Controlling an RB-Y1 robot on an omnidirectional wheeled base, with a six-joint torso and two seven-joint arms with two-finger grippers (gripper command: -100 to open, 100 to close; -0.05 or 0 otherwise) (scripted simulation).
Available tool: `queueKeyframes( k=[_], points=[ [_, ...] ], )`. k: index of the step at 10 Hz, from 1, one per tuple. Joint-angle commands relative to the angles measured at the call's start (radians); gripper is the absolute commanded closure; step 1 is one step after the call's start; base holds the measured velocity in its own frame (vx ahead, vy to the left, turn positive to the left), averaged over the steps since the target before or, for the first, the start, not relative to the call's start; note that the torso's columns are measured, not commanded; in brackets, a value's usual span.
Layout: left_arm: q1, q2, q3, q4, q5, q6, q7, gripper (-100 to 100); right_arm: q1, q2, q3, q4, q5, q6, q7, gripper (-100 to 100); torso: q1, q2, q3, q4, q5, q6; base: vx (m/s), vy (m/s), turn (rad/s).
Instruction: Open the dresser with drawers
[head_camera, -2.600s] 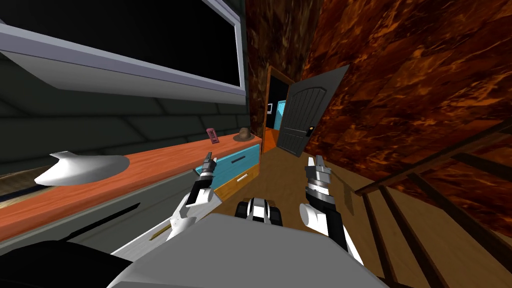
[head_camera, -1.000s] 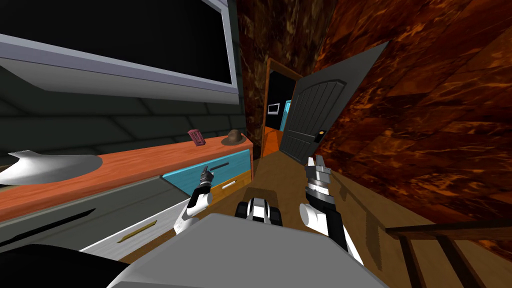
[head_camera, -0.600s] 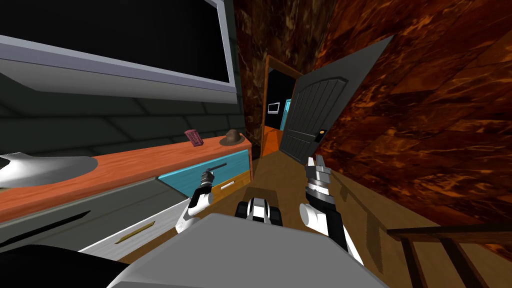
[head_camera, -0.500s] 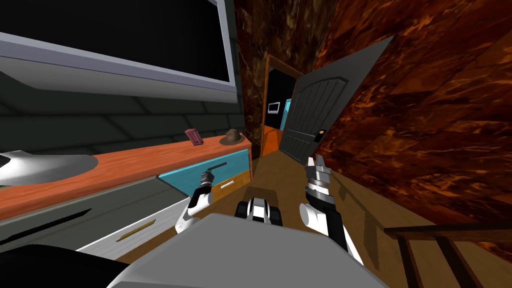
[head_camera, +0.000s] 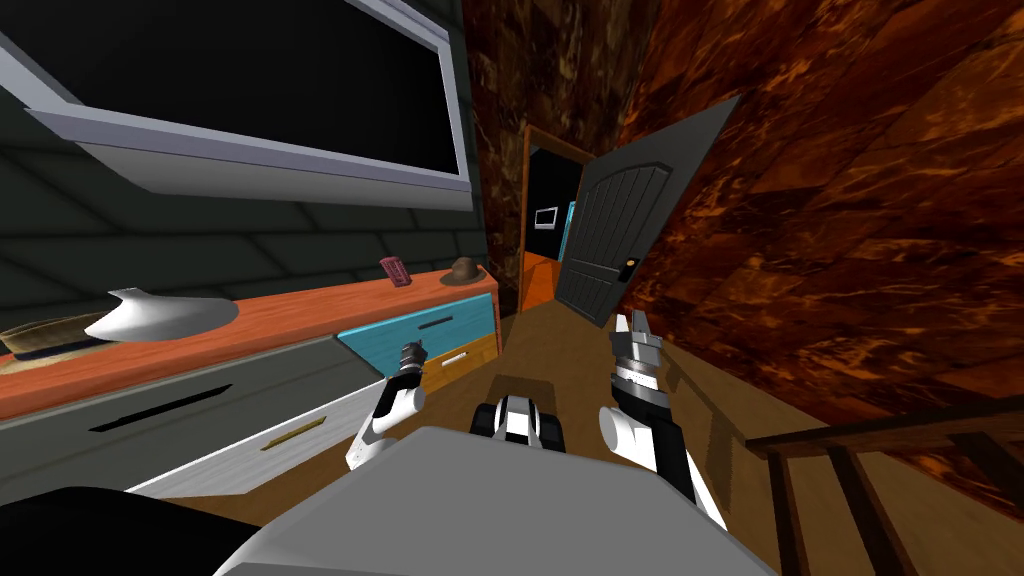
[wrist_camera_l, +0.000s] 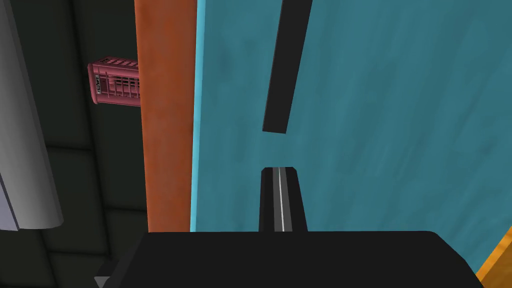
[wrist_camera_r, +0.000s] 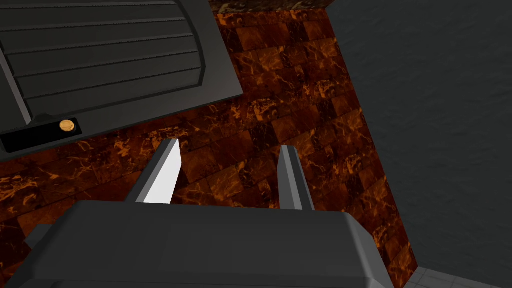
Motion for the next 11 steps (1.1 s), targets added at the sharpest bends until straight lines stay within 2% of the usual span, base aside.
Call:
queueKeyframes(
  k=[1, 2, 5, 7, 10, 11],
  points=[
    [0.0, 0.047, 0.003, -0.005, 0.002, 0.004, 0.001, -100, 0.0, 0.0, 0.0, 0.0, 0.0, 0.0, 0.0, 0, 0.001, -0.003, -0.002, -0.001, 0.001, 0.0, 0.022, 0.016, 0.0],
    [0.0, 0.061, 0.005, -0.008, 0.003, 0.007, 0.001, -100, 0.0, 0.0, 0.0, 0.0, 0.0, 0.0, 0.0, 0, 0.0, -0.002, -0.002, -0.001, 0.0, 0.0, 0.045, 0.029, -0.001],
    [-0.004, 0.069, 0.02, -0.023, 0.012, 0.043, 0.005, -100, 0.001, 0.0, 0.0, 0.0, 0.0, 0.0, 0.0, 0, -0.003, 0.0, 0.0, 0.0, -0.001, 0.0, 0.144, 0.064, -0.005],
    [-0.007, 0.023, 0.024, -0.02, 0.014, 0.06, 0.007, -100, 0.001, 0.0, 0.0, 0.0, 0.0, 0.0, 0.0, 0, -0.004, 0.004, 0.002, 0.001, -0.001, 0.0, 0.147, 0.077, -0.004],
    [-0.004, 0.033, 0.025, -0.029, 0.014, 0.062, 0.007, -100, 0.0, 0.0, 0.0, 0.0, 0.0, 0.0, 0.0, 0, -0.005, 0.007, 0.004, 0.002, -0.001, 0.0, 0.061, 0.042, -0.006],
    [-0.004, 0.034, 0.025, -0.029, 0.014, 0.063, 0.007, 100, 0.0, 0.0, 0.0, 0.0, 0.0, 0.0, 0.0, 0, -0.005, 0.006, 0.003, 0.001, -0.001, 0.0, 0.007, 0.006, 0.001]
  ],
)
